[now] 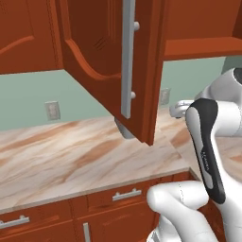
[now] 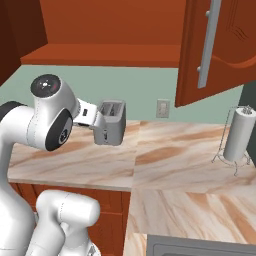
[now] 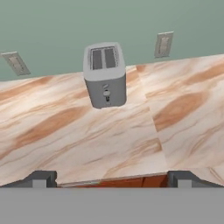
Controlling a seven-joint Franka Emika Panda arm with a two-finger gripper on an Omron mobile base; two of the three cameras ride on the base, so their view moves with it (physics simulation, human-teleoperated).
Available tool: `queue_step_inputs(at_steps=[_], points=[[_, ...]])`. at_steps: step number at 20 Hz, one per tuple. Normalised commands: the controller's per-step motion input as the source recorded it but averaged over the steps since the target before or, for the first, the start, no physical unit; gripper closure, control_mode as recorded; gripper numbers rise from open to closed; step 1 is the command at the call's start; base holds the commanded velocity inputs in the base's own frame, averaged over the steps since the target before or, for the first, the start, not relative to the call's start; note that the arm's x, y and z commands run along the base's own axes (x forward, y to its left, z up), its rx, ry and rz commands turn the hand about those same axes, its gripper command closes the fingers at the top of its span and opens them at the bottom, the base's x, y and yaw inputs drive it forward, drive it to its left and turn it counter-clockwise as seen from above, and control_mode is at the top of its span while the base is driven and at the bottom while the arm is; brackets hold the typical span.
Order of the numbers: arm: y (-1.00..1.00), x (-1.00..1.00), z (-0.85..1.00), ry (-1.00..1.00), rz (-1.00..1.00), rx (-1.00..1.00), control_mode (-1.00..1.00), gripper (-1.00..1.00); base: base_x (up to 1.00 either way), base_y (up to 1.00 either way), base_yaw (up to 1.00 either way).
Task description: Close all open cabinet doors.
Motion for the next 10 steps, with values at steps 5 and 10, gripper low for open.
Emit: queue_step_inputs(at_steps=[5,10], points=[[0.00,0.00,0.00,0.00,0.00,0.00,1.00,-1.00,0.31,-0.09,0.10],[0.00,0.00,0.00,0.00,0.00,0.00,1.00,-1.00,0.00,0.00,0.00]])
